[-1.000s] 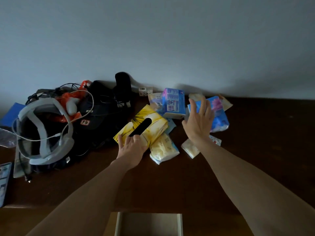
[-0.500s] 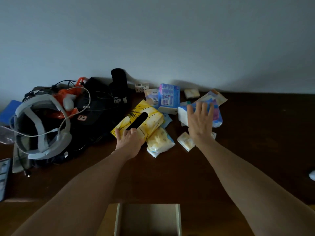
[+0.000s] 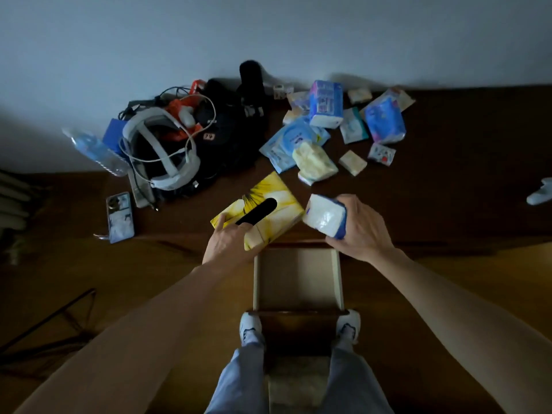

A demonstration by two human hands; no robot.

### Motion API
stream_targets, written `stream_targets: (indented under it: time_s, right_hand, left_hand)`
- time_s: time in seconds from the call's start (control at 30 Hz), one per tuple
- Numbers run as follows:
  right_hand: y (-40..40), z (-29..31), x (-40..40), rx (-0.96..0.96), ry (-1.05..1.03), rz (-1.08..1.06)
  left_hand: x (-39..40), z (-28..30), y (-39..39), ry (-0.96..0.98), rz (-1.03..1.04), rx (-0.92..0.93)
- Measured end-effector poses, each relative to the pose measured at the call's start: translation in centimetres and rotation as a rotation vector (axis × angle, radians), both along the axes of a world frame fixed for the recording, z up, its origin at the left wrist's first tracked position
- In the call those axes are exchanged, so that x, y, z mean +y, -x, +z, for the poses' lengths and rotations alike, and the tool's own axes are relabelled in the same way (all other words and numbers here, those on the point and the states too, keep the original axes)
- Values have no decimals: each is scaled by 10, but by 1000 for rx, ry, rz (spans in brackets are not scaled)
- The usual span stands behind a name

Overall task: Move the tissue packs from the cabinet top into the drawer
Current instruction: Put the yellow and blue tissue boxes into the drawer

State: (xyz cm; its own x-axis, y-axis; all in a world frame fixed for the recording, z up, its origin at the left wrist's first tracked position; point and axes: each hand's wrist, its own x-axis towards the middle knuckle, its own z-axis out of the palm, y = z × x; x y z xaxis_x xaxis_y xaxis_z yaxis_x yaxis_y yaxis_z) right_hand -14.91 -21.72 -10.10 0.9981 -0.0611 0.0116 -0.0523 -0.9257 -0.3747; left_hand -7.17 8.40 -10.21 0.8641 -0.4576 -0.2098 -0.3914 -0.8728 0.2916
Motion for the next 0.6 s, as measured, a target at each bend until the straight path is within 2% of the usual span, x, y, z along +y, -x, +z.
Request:
stream_targets:
  time_s: [0.13, 0.3, 0.4, 0.6]
  right_hand:
    - [62, -41, 28, 232, -19, 49]
    - [114, -142, 46, 485, -141, -77]
    - [132, -216, 45, 528, -169, -126]
    - [135, -361, 39, 527, -215, -204]
  left_hand:
    - [38, -28, 51, -111, -116, 126]
    - [48, -103, 103, -265, -221, 230]
    - [40, -171, 125, -333, -261, 281]
    - [16, -331, 137, -334, -360, 338]
